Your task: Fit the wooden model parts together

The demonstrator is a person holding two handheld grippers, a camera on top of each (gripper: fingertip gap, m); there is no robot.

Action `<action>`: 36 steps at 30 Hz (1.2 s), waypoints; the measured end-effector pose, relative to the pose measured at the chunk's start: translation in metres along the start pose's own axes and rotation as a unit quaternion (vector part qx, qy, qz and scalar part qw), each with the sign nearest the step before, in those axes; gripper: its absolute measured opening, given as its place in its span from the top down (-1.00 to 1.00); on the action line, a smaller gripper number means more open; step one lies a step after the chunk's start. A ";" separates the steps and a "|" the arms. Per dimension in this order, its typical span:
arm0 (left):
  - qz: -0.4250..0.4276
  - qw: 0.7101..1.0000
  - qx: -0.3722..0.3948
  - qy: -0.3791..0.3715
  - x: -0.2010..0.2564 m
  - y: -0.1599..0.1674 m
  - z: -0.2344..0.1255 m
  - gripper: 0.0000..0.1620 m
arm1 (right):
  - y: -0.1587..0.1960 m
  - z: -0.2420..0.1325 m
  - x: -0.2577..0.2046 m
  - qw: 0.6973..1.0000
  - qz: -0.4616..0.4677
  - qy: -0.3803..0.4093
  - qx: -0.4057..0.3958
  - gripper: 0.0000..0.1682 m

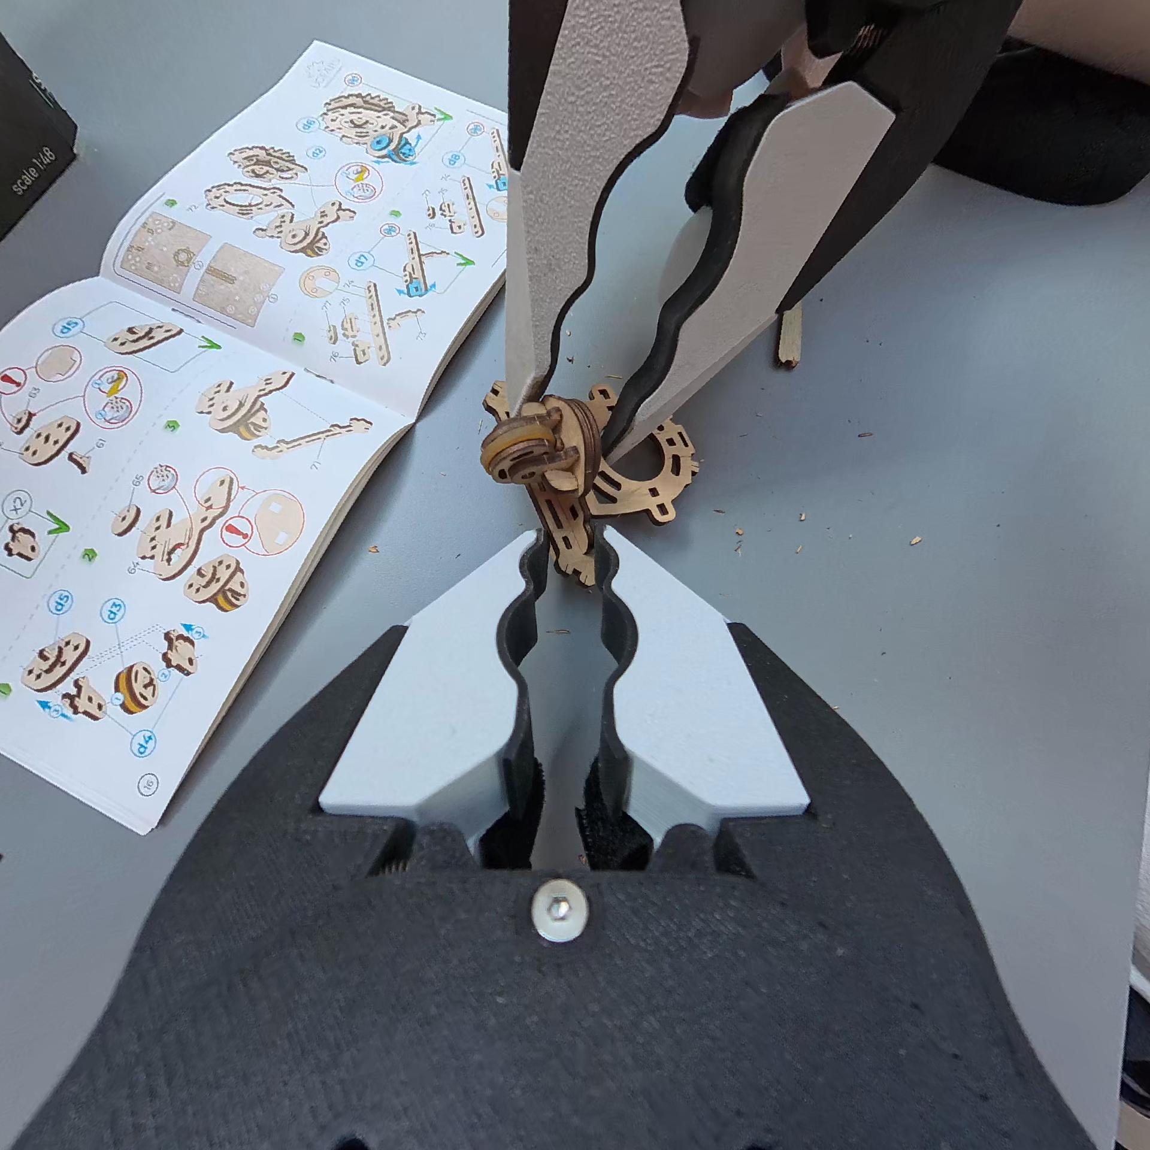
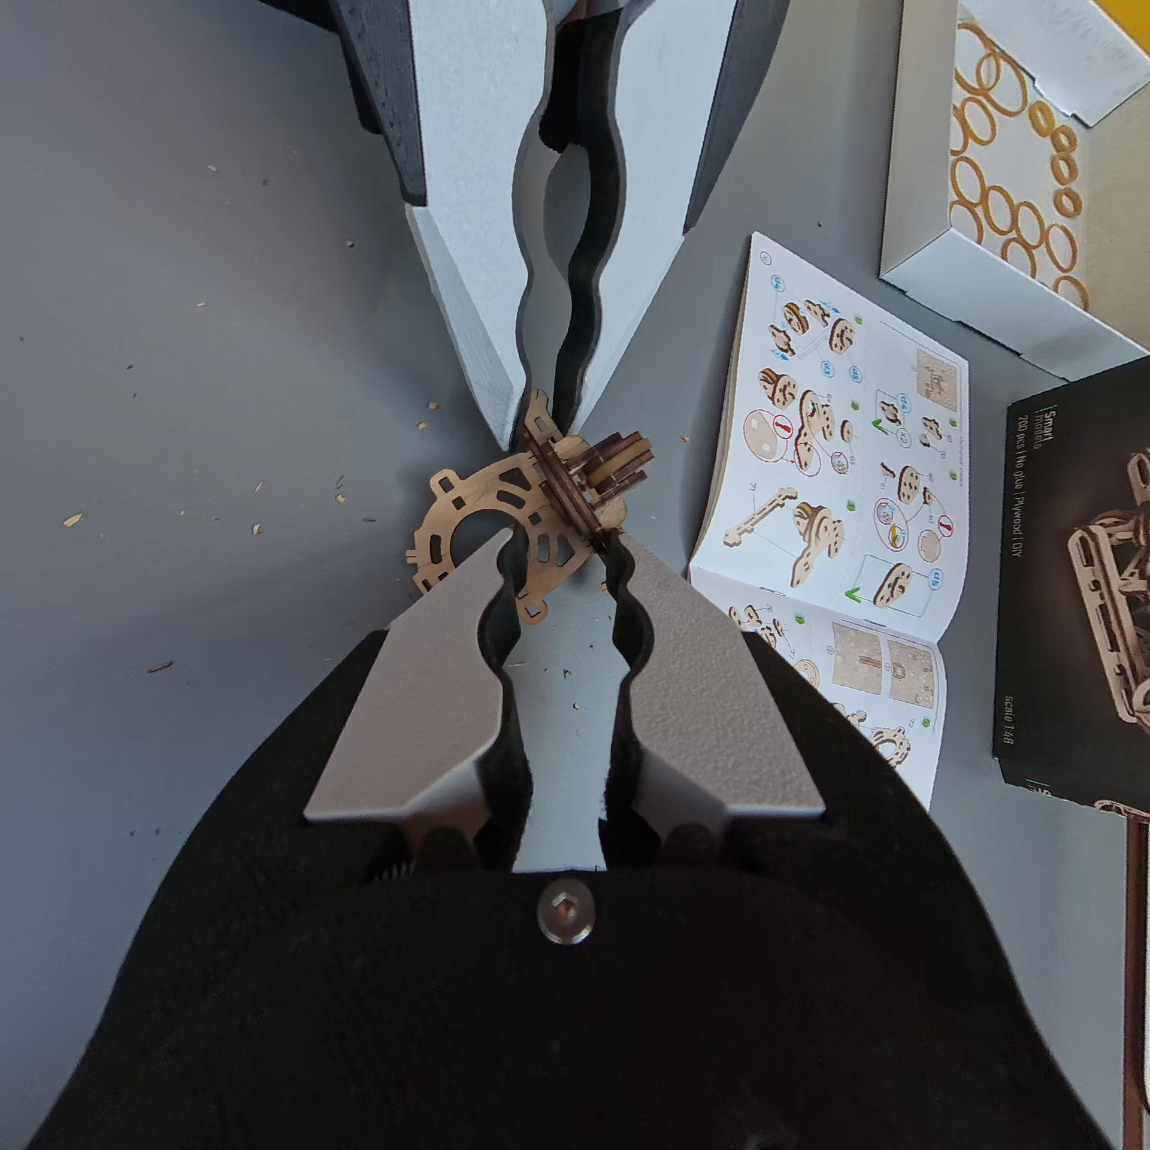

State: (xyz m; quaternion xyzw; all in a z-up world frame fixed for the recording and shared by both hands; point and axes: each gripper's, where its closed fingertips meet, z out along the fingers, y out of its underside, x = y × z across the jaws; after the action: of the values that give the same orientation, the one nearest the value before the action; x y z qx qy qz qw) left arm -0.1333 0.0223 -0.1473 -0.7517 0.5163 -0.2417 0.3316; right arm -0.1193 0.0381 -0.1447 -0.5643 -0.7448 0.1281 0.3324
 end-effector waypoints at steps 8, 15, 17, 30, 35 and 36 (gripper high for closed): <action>-0.010 1.000 0.000 0.004 -0.001 0.000 0.000 0.86 | 0.000 0.000 0.001 1.000 0.018 -0.006 0.005 0.72; -0.021 1.000 0.000 0.011 -0.002 0.000 0.000 0.85 | 0.000 0.000 0.002 1.000 0.020 -0.005 0.002 0.72; -0.028 0.999 0.000 0.017 -0.002 0.000 0.000 0.85 | 0.000 0.001 0.003 1.000 0.006 0.003 0.003 0.71; -0.049 0.998 0.001 0.026 -0.004 0.000 0.000 0.86 | 0.000 0.002 0.005 0.999 0.022 0.029 0.013 0.71; -0.050 0.998 0.001 0.024 -0.005 0.001 0.000 0.86 | 0.000 0.003 0.005 0.999 0.029 0.034 0.011 0.72; -0.051 0.998 0.001 0.023 -0.006 0.001 0.000 0.86 | 0.000 0.003 0.005 0.999 0.029 0.036 0.009 0.72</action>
State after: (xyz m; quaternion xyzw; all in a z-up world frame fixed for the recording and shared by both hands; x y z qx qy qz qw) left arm -0.1356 0.0274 -0.1480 -0.7706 0.4847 -0.2765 0.3078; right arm -0.1216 0.0436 -0.1453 -0.5865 -0.7147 0.1239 0.3603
